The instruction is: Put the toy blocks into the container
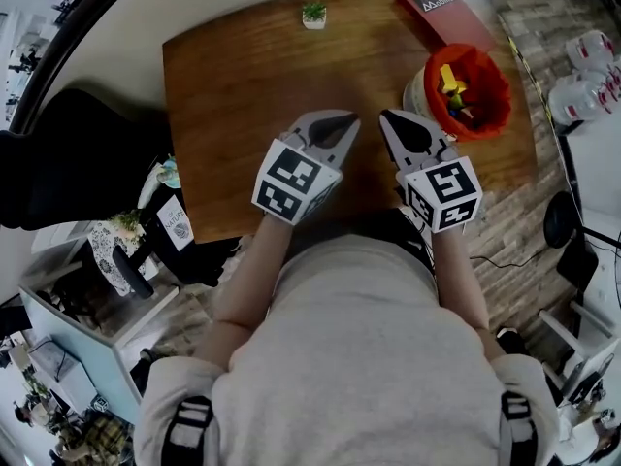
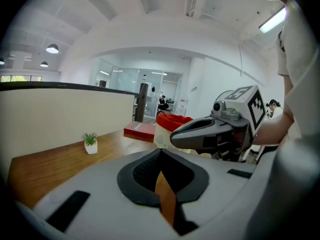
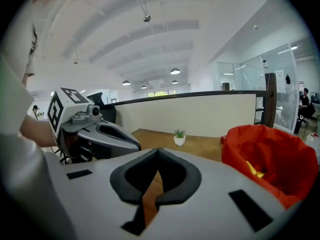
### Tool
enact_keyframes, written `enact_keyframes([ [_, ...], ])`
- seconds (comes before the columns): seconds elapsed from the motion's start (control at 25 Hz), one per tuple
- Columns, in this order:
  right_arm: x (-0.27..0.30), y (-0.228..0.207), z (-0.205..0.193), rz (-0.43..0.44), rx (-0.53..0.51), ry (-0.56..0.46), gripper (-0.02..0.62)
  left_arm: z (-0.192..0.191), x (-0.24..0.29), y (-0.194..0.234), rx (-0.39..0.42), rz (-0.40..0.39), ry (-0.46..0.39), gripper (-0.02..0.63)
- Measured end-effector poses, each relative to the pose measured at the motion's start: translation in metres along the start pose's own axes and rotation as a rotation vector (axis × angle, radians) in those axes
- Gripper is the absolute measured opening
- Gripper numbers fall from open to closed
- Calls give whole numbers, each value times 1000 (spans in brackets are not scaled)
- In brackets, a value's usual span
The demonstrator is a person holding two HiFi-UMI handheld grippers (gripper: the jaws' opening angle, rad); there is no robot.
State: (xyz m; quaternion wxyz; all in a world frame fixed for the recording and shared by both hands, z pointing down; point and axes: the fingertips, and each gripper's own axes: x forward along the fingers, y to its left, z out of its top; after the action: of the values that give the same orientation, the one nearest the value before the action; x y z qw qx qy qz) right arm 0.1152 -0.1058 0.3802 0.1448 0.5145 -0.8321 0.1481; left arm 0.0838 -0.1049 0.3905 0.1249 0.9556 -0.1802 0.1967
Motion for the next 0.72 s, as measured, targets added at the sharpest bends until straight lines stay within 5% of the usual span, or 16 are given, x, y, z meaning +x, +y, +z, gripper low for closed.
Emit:
enact_keyframes([
  [0.2,4,5,-6,28,3,19,12,-17,1,3,33,25,91,14],
  [0.72,6,8,-11,39,-9,50,12,-20,2,9,7,23,91,14],
])
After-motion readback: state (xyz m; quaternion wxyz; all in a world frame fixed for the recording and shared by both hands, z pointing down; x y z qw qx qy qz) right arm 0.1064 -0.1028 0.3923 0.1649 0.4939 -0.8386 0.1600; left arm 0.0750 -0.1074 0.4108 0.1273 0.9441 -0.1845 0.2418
